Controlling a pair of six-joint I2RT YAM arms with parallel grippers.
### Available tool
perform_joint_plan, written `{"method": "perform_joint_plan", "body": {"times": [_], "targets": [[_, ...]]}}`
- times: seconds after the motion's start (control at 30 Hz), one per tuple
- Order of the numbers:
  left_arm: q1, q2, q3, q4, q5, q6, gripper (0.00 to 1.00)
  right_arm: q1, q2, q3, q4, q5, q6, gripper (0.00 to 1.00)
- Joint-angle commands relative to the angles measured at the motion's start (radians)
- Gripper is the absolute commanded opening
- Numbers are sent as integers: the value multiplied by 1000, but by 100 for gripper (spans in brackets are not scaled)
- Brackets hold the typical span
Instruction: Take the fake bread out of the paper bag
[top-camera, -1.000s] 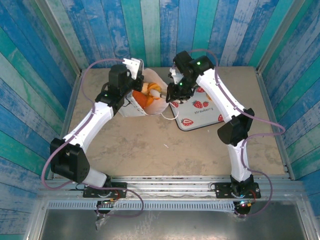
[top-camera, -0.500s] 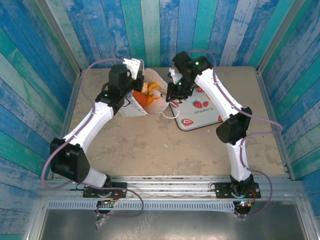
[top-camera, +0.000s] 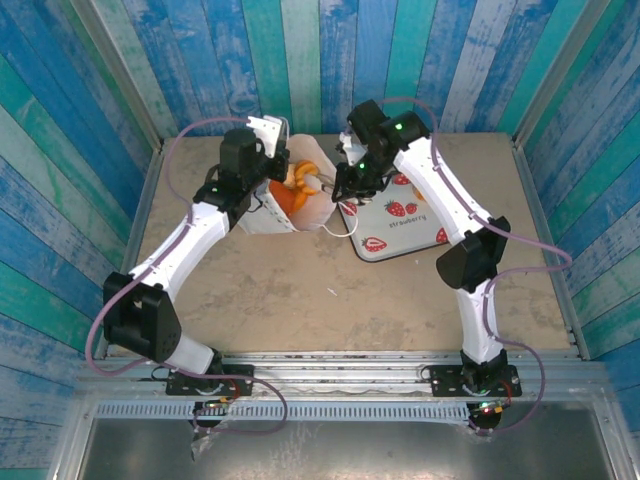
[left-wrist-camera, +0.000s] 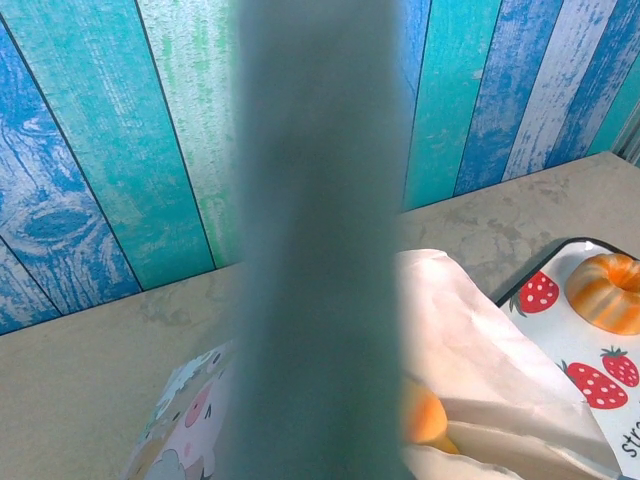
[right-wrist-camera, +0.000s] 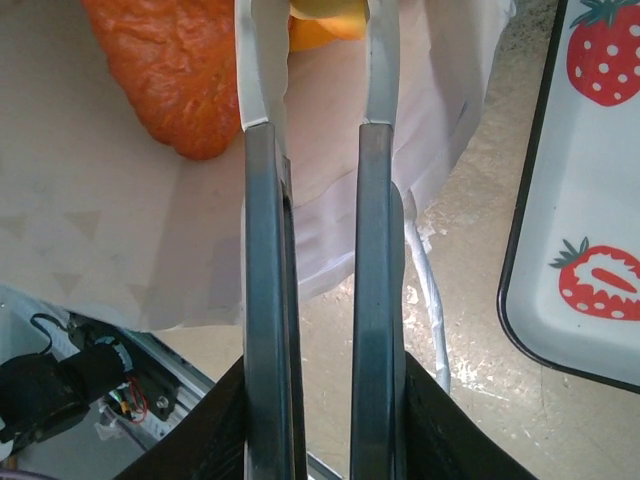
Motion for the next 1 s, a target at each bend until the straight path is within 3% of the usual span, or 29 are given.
{"method": "perform_joint_plan", "body": {"times": [0.0, 0.6, 0.97], "targets": [[-5, 37, 30, 39, -17, -13, 1, -2, -82, -27, 28, -39, 5, 27], [-5, 38, 36, 43, -27, -27, 1, -7, -377, -333, 181, -171, 67, 28], [-5, 43, 56, 37, -30, -35, 1, -148, -633, -634, 352, -292, 139, 29]]}}
